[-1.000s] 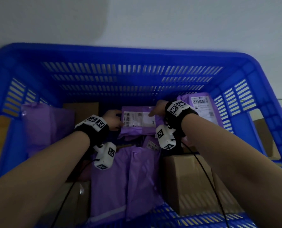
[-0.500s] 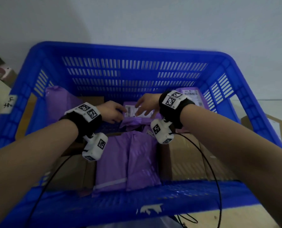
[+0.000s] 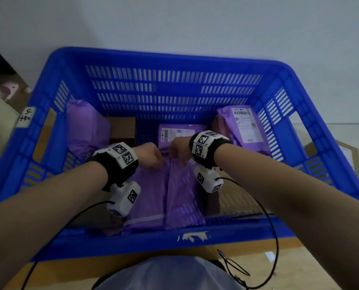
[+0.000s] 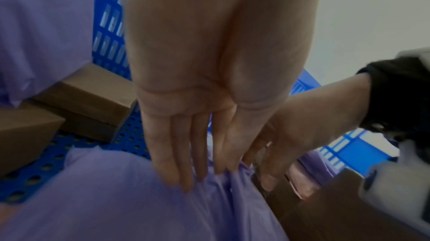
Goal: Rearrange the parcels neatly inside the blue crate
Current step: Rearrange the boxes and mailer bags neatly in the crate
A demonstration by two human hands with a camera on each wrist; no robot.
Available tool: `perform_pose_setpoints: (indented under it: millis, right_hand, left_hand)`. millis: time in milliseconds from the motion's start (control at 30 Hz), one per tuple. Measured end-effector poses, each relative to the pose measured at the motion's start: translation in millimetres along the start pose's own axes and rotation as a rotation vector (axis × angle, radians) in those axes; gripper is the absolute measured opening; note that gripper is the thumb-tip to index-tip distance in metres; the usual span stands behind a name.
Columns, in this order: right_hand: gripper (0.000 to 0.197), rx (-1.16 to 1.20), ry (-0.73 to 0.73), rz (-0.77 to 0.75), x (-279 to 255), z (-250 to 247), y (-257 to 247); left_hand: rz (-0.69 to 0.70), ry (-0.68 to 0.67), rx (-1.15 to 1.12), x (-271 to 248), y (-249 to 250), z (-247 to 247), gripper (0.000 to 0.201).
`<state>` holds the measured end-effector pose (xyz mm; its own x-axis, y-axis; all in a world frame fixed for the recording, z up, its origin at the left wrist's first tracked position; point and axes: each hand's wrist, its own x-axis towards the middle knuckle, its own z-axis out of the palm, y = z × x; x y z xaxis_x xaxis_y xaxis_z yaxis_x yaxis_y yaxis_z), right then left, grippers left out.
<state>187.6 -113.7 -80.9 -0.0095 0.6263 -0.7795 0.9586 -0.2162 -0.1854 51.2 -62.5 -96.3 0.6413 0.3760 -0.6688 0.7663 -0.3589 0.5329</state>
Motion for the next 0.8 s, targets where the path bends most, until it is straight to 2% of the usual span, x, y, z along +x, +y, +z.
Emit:
perform_pose_setpoints:
  millis: [233,533,667,800]
  right_hand:
    - [0.039,0.05,0.037,-0.032,-2,-6,7]
    - [0.016,0.263,0.224,-0.156,-56,-67,22]
    - [0.027,0.417,0.34,-0.228,-80,-91,31]
    - [0.024,0.599,0.52,-0.262,-97,-106,43]
  left_hand:
    - [0.011,-0.067,-0.007,-7,8,-8,0.028]
    - [-0.048,0.087,-0.447,-24,12,-56,0.031]
    - [-0.042,0.114,-0.534,-28,15,-61,0.031]
    - [-0.011,0.149,-0.627,-41,14,-68,0.034]
